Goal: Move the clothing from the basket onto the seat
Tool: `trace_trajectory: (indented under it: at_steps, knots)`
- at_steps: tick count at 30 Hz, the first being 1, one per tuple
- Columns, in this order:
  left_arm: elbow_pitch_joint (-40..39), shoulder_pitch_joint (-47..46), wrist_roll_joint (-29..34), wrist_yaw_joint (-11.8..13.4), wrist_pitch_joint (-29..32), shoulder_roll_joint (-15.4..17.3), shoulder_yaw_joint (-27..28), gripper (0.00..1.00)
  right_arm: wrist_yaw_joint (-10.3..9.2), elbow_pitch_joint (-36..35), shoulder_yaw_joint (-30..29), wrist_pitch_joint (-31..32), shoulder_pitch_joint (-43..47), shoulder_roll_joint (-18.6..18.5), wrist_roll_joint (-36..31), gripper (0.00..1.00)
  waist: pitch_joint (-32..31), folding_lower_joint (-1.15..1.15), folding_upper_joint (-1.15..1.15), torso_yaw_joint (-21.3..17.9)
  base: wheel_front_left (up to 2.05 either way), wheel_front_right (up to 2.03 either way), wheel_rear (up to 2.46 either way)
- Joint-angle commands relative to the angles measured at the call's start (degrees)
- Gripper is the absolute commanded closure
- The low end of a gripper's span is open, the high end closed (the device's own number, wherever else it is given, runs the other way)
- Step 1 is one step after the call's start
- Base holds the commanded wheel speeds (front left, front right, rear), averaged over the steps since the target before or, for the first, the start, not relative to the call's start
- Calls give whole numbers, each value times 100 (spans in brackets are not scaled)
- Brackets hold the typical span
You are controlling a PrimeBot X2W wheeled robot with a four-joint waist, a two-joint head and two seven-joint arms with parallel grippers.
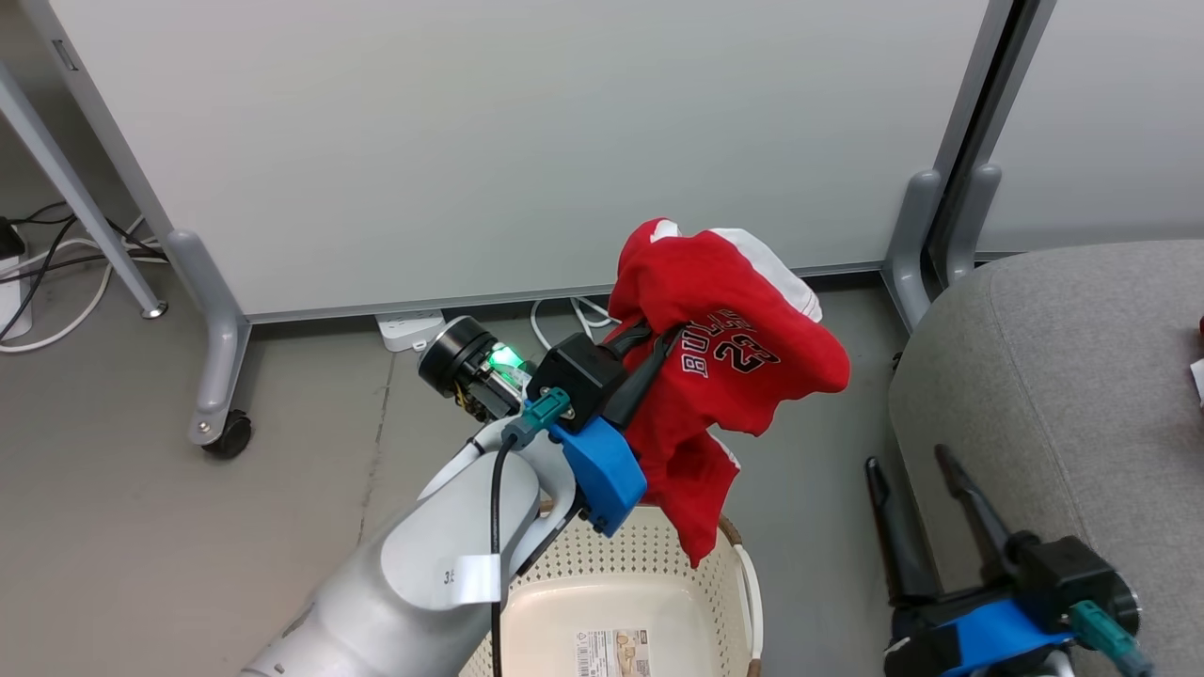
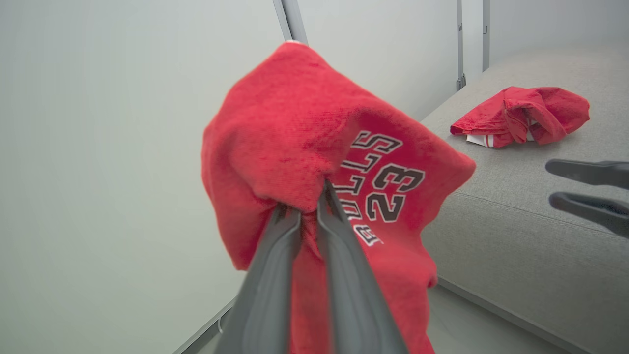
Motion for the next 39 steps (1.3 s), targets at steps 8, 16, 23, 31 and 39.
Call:
trace_trajectory:
  at_steps: [8, 16, 23, 31, 39]
  knots:
    - [-89, -192, -4, 2, -29, -49, -32, 100, 1, 315, 781, -20, -252, -18, 131, 0, 158, 1, 0, 139, 0, 0, 0]
    - [-171, -428, 53, 0, -30, -99, -93, 100, 1, 689, 1294, -20, -832, -14, 157, 0, 476, 1, 0, 313, 0, 0, 0]
    - [-228, -615, 92, -5, -29, -155, -146, 100, 1, 1027, 1642, -20, -1350, -7, 190, 0, 719, 1, 0, 462, 0, 0, 0]
    - [-314, -827, 76, 1, -29, -211, -242, 100, 1, 1519, 1943, -20, -1971, 7, 382, 0, 970, 1, 0, 641, 0, 0, 0]
    - [-409, -957, 61, 45, -29, -225, -323, 100, 1, 1720, 2266, -20, -2553, 13, 640, 0, 1215, 1, 0, 768, 0, 0, 0]
